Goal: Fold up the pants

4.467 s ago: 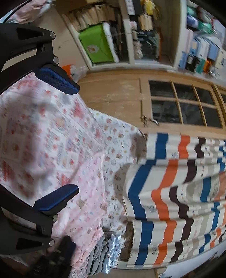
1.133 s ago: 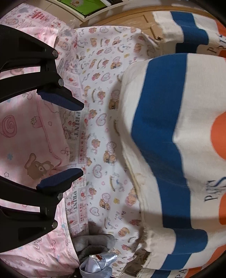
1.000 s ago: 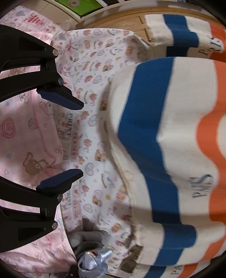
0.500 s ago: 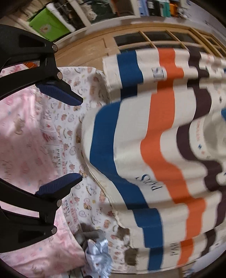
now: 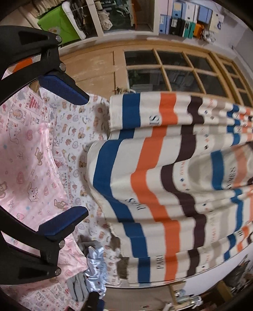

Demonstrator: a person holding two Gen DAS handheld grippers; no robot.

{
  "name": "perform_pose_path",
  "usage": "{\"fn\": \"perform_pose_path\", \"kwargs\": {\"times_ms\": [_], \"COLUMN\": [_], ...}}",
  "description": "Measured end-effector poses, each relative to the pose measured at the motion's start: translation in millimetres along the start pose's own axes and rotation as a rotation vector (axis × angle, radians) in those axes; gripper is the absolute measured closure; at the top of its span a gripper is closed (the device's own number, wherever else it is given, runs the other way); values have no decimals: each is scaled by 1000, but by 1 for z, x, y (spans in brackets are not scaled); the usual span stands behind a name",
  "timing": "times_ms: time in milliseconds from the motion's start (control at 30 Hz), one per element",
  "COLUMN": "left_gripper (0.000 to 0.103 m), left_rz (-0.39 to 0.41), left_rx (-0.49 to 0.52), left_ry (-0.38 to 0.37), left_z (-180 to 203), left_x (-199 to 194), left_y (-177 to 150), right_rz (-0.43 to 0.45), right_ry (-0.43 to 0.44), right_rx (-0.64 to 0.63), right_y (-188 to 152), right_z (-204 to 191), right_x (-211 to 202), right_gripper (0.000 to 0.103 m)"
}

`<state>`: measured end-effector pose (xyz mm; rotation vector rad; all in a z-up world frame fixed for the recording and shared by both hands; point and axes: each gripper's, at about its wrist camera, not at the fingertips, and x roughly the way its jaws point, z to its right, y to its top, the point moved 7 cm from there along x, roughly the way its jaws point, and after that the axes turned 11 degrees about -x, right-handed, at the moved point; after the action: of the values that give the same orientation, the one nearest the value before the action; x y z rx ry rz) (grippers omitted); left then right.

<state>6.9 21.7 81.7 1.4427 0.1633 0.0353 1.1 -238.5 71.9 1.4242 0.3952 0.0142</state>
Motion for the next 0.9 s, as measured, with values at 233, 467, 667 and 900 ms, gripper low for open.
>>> {"fn": "perform_pose_path", "kwargs": {"times_ms": [233,467,667,900], "left_gripper": [0,0,0,0], "left_rz": [54,-22,-90,-102], "left_rx": [-2,-39,-76,-157], "left_ry": [-12,35,125,208], "left_z": [-20,-57,-91,-128], "left_x": [-46,-58,-71,-99], "left_y": [-4,-63,-105,-122], "right_rz": [33,-35,-4,2], "right_ry": [131,125,140,313], "right_rx": [-17,-11,-77,-147], "right_y": [-25,-73,-105,-144], "right_z": [-66,-105,-138,-191], "right_x": [-27,-19,-22,-39], "right_gripper": [24,24,24,47]}}
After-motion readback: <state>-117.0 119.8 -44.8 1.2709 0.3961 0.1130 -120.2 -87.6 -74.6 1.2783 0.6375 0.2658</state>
